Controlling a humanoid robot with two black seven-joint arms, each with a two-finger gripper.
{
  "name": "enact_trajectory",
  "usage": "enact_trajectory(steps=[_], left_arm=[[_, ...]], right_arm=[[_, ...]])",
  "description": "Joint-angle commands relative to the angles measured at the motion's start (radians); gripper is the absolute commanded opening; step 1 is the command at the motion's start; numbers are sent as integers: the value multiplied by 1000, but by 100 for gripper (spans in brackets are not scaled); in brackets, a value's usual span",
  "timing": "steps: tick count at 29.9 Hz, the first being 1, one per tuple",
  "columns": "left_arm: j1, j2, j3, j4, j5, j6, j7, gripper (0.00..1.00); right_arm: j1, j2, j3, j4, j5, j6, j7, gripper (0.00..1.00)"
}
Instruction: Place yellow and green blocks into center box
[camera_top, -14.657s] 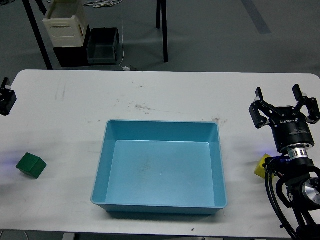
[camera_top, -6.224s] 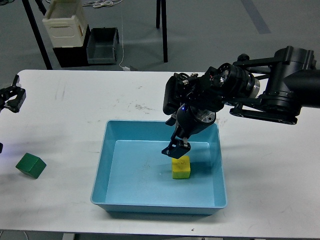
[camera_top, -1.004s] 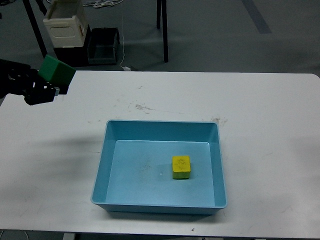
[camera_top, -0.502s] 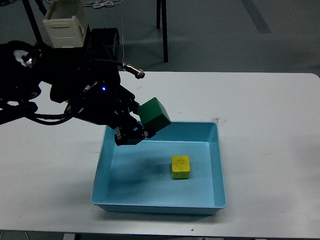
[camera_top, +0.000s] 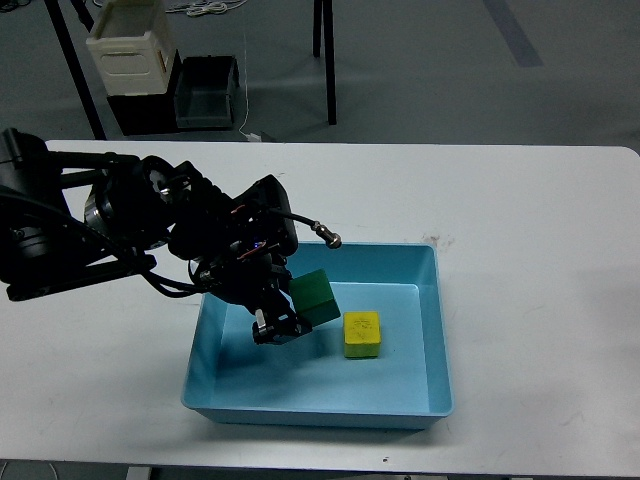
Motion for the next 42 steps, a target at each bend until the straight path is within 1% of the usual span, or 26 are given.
enact_trajectory(steps=[1,4,8,11,13,15,17,19,21,23,25,28,30,32,34,35,37,39,42], left_arm=[[25,-43,29,70,3,0,0,29],[40,-67,61,122,21,0,0,31],[56,-69,58,138,21,0,0,45],[56,-69,55,139,20,0,0,64],[53,-69,52,139,17,0,0,72],[52,-70,47,141,12,0,0,84],[51,-70,29,142,9,0,0,88],[52,-69,-12,142,-3,0,0,95],[54,-67,-65,142,-18,0,0,99],[54,-58,-117,139,-44,0,0,99],[54,-46,-192,138,-109,0,0,99],[65,-2,-368,150,-247,0,0,99],[120,31,-509,203,-328,0,0,99],[218,55,-700,248,-414,0,0,99],[339,77,-898,259,-494,0,0,99],[403,86,-1001,259,-530,0,0,99],[533,88,-1164,259,-599,0,0,99],[635,83,-1272,257,-658,0,0,99],[736,80,-1335,251,-800,0,0,99]], right_arm=[[-1,0,-1,0,0,-2,0,100],[-1,0,-1,0,0,-2,0,100],[1,0,-3,3,0,-2,0,100],[4,2,-7,5,0,-2,0,100],[7,2,-9,5,2,-2,-2,100],[7,2,-12,6,2,1,0,100],[7,2,-12,6,0,3,0,100],[7,2,-12,8,0,3,0,100],[7,2,-12,9,2,3,0,100],[7,2,-18,12,2,8,0,100],[14,5,-23,14,3,6,0,100],[22,23,-24,34,8,8,5,100],[27,49,-26,55,12,5,5,100],[30,90,-29,67,44,6,-8,100],[39,129,-32,67,121,11,-15,100],[43,141,-42,67,177,12,-26,100],[47,146,-81,64,308,9,-60,100],[47,144,-107,63,440,8,-86,100],[47,144,-139,64,611,8,-132,100]])
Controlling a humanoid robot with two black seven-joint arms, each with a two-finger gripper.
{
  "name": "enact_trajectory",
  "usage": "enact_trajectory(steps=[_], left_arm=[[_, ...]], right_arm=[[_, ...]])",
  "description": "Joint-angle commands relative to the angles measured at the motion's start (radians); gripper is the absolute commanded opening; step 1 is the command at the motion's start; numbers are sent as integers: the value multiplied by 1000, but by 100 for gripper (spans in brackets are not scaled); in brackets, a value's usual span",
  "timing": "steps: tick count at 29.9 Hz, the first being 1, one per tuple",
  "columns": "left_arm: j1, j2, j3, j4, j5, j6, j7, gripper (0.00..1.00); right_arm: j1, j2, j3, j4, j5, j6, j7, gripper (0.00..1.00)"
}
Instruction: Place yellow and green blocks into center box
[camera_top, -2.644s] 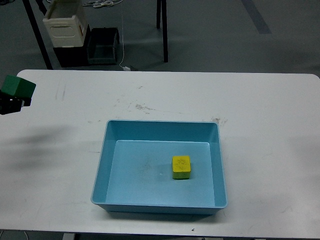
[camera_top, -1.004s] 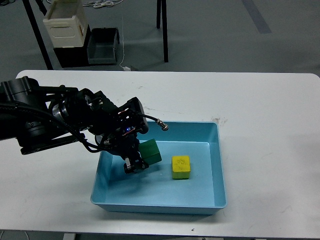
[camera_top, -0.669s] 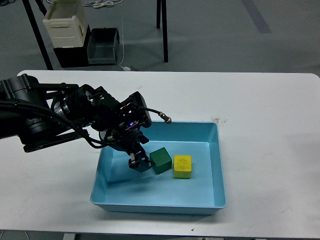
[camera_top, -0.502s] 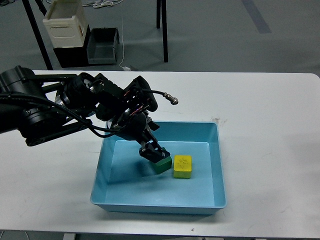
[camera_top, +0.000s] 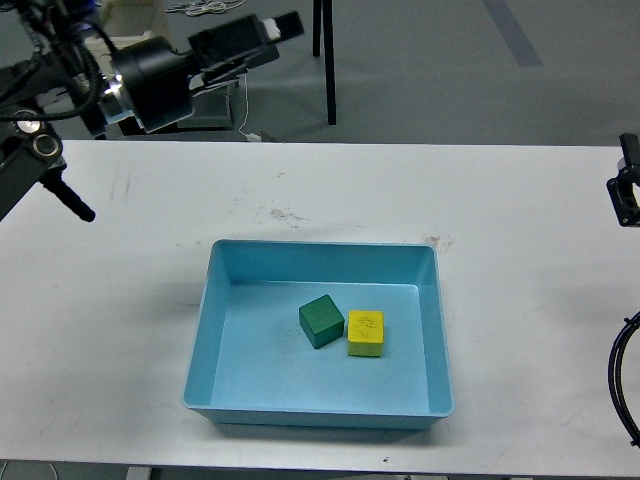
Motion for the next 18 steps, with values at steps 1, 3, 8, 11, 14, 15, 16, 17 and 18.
enact_trajectory(steps=[1,3,8,11,14,15,16,17,18], left_arm=[[127,1,-73,-13,-193,0,0,99],[171,7,-74,-18,-348,0,0,99],[282,8,-74,-91,-741,0,0,100],[349,1,-73,-171,-910,68,80,100],[423,-6,-63,-240,-1080,151,103,100],[446,-6,-63,-260,-1129,159,105,100],[472,-6,-63,-281,-1181,163,110,100],[497,-12,-63,-297,-1227,166,116,100],[517,-19,-63,-308,-1263,172,119,100]], right_arm=[[-1,1,-40,2,212,0,-66,100],[-4,2,-48,3,316,-2,-115,100],[-13,2,-51,5,499,1,-166,100],[-27,4,-54,6,554,3,-169,100],[-49,19,-54,6,615,6,-193,100],[-55,36,-54,6,632,7,-206,100],[-59,63,-54,6,648,10,-219,100],[-64,93,-54,5,655,18,-236,100],[-73,119,-54,5,659,29,-252,100]])
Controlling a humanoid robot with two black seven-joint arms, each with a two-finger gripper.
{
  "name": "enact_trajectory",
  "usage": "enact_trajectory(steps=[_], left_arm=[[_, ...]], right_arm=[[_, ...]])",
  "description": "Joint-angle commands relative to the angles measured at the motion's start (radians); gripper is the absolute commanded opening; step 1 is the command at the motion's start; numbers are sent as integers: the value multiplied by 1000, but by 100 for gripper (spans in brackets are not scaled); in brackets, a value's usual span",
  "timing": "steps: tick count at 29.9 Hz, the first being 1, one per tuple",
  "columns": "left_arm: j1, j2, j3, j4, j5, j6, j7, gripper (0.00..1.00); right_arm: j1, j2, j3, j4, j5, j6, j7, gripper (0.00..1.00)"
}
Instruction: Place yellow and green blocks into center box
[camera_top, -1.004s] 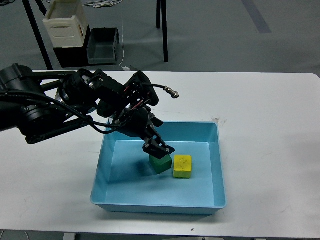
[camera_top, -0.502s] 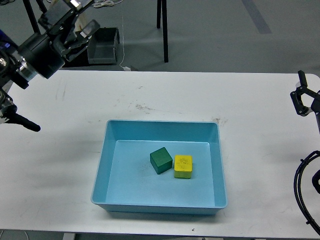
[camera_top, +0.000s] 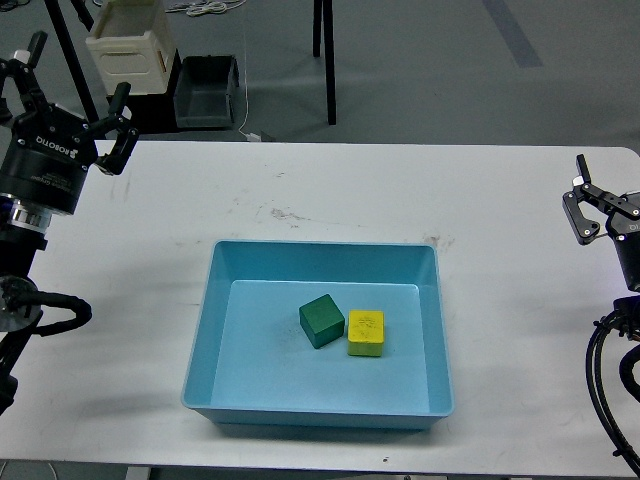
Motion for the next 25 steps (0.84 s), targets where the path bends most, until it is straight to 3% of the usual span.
enact_trajectory(steps=[1,7,13,25], left_arm=[[84,-22,1,-53,-150,21,14,100],[196,-68,1,-73,-189,12,13,100],[310,-75,-10,-173,-291,19,9,100],[389,-64,-10,-218,-327,-10,6,100]], right_arm=[[-29,87,0,-3,26,28,-56,100],[-101,107,-5,-5,26,60,-70,100],[-124,107,-14,-6,26,80,-61,100],[-144,107,-19,-11,26,83,-61,100]])
